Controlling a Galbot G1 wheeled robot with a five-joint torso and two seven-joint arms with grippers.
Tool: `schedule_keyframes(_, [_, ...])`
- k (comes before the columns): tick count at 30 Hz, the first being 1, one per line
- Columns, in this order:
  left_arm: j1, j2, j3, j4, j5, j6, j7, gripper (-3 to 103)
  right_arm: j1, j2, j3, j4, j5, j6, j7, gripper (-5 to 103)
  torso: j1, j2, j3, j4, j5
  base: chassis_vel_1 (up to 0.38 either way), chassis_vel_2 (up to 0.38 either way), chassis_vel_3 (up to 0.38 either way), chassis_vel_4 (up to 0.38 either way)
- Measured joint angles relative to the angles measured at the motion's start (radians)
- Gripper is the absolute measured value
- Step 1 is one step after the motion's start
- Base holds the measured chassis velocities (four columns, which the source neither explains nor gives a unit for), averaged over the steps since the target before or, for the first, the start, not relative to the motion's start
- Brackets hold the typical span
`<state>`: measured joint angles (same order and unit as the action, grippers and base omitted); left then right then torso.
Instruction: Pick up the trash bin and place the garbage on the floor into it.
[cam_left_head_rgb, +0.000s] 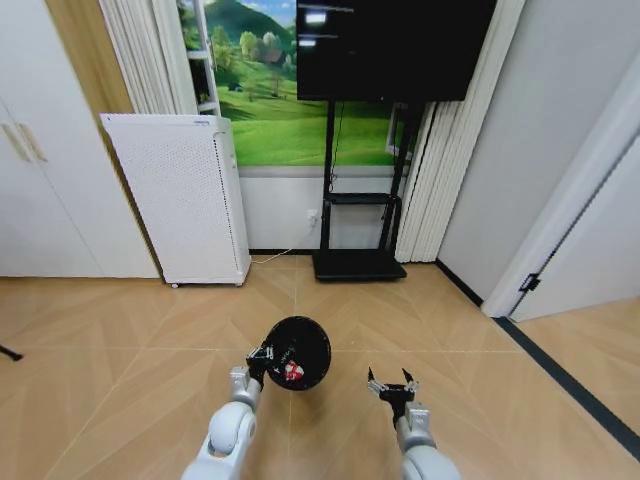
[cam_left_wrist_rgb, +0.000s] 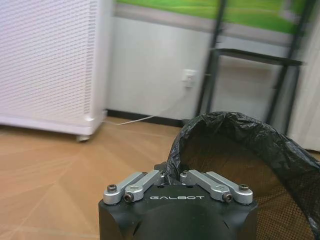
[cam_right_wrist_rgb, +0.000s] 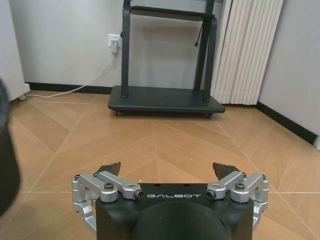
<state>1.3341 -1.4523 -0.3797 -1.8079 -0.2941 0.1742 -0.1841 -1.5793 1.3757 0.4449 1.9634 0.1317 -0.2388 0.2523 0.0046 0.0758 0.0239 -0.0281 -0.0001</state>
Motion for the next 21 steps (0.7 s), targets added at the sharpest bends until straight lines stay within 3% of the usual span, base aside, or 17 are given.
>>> schedule_keyframes(2, [0.030, -0.020, -0.046, -0.027, -0.044, 0.013, -0.087, 7, 0.000, 0.000, 0.003, -0.009, 0.000, 0.006, 0.000, 100, 0.000, 0.000, 0.000, 0.0005, 0.0002, -0.114, -0.001, 0.107, -0.014])
schedule_keyframes(6, [0.057, -0.038, -0.108, -0.054, -0.075, 0.028, -0.149, 7, 0.000, 0.000, 0.003, -0.016, -0.002, 0.009, -0.001, 100, 0.000, 0.000, 0.000, 0.0006, 0.0002, -0.047, 0.006, 0.041, 0.001])
schedule_keyframes(8, [0.068, -0.045, -0.188, -0.078, -0.148, 0.043, -0.202, 7, 0.001, 0.000, 0.003, -0.018, -0.002, 0.009, -0.001, 100, 0.000, 0.000, 0.000, 0.0008, -0.0001, 0.028, -0.003, -0.018, 0.004])
schedule_keyframes(13, [0.052, -0.022, -0.290, -0.073, -0.244, 0.060, -0.229, 7, 0.011, -0.001, 0.002, -0.018, -0.002, 0.001, -0.002, 100, 0.000, 0.000, 0.000, 0.0005, -0.0003, 0.045, -0.006, -0.050, 0.000])
schedule_keyframes(15, [0.008, 0.019, -0.368, -0.016, -0.310, 0.073, -0.224, 7, 0.026, -0.006, -0.003, -0.017, 0.001, -0.028, -0.003, 100, 0.000, 0.000, 0.000, 0.0007, 0.0000, 0.000, 0.000, 0.000, 0.000])
schedule_keyframes(18, [-0.067, 0.026, -0.439, 0.058, -0.344, 0.104, -0.209, 7, 0.040, -0.012, -0.006, -0.013, 0.007, -0.046, -0.006, 100, 0.000, 0.000, 0.000, 0.0009, -0.0002, 0.000, 0.000, 0.000, 0.000])
schedule_keyframes(21, [-0.139, 0.042, -0.471, 0.128, -0.392, 0.130, -0.208, 7, 0.051, -0.017, -0.005, -0.016, 0.009, -0.051, -0.006, 100, 0.000, 0.000, 0.000, 0.0006, -0.0002, 0.000, 0.000, 0.000, 0.000])
